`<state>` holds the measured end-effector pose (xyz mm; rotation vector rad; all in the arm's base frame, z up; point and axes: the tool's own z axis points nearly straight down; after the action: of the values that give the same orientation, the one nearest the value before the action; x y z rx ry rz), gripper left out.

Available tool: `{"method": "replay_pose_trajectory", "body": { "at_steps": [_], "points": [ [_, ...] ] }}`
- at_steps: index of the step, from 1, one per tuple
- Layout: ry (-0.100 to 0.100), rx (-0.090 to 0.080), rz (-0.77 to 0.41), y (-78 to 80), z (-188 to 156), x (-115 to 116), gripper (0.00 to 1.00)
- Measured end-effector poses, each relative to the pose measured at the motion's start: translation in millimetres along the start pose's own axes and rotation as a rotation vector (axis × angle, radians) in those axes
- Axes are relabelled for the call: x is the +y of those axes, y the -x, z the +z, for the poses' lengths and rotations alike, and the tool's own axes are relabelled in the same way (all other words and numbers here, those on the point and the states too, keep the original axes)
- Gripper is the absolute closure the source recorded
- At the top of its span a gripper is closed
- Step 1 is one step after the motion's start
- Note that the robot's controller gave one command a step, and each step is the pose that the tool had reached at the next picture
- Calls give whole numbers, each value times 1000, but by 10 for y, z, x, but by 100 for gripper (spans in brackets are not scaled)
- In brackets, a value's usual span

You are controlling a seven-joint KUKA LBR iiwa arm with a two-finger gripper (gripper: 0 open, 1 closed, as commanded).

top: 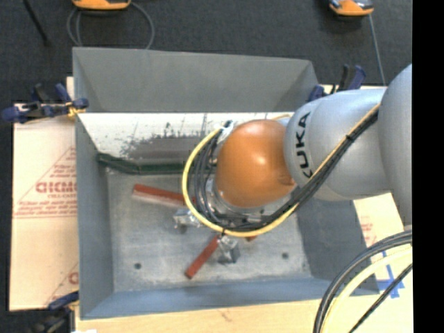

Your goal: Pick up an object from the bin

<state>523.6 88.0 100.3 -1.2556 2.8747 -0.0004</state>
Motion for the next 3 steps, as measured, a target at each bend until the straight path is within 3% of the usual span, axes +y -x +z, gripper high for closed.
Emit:
{"method": "replay_pose_trajectory", "body": {
  "at_steps": [1, 2, 3],
  "points": [
    [3, 4, -205, -25, 309, -58, 0],
    [4, 2, -198, -19, 304, -61, 0],
    [4, 3, -196, -21, 303, -63, 100]
  ]
}}
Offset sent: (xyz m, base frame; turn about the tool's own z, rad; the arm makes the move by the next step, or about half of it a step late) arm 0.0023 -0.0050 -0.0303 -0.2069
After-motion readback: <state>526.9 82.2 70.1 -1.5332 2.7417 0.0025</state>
